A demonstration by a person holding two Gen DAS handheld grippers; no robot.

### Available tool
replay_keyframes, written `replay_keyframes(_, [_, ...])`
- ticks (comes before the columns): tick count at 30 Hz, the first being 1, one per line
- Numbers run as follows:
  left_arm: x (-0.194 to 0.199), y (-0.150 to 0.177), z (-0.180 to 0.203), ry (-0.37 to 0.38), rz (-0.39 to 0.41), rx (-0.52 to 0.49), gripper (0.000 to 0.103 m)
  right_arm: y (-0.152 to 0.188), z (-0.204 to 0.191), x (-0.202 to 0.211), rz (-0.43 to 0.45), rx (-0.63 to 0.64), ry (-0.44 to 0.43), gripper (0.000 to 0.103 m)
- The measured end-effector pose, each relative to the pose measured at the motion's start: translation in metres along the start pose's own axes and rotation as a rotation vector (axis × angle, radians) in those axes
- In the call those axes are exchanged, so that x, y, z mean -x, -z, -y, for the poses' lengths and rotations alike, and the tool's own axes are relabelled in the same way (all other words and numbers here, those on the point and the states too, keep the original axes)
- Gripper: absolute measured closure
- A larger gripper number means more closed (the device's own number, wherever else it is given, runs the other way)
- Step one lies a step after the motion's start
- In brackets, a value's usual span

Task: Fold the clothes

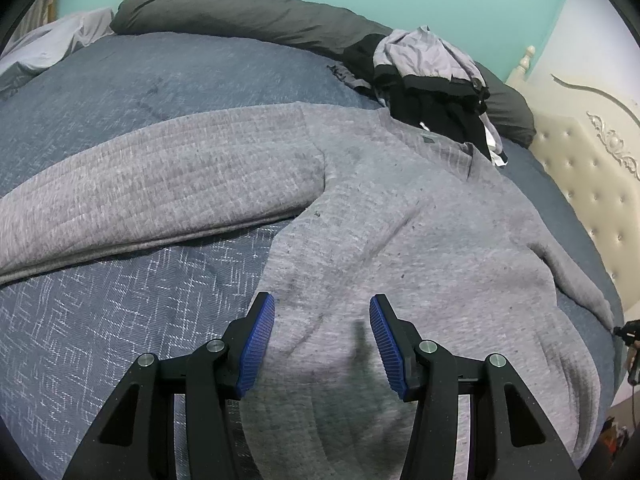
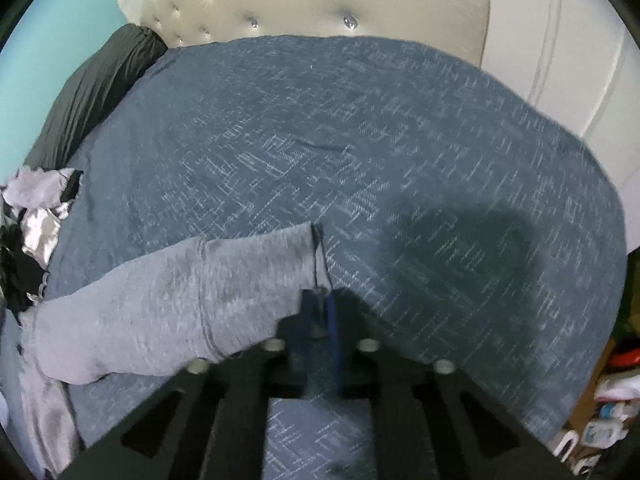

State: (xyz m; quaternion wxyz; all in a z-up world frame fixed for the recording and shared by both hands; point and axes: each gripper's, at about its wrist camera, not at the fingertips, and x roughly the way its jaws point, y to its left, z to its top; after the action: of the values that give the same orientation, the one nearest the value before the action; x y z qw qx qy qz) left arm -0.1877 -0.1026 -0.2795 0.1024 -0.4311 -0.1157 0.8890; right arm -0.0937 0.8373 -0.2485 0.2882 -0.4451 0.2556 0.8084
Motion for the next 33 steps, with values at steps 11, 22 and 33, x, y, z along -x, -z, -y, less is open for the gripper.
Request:
replay_keyframes(11, [0.022, -0.016, 0.004, 0.015, 0.015, 0.0, 0.049, -0.024, -0.018, 0.029, 0.091, 0.08, -0.001, 0.102])
replay_keyframes(22, [0.089, -0.009, 0.001, 0.049, -0.125, -0.067, 0.037, 0.092, -0.147, 0.081, -0.148, 0.405, -0.321, 0.067])
replay_keyframes(33, [0.133, 0.033, -0.011, 0.083, -0.26, -0.047, 0.036, 0.24, -0.242, 0.133, -0.39, 0.72, -0.477, 0.056])
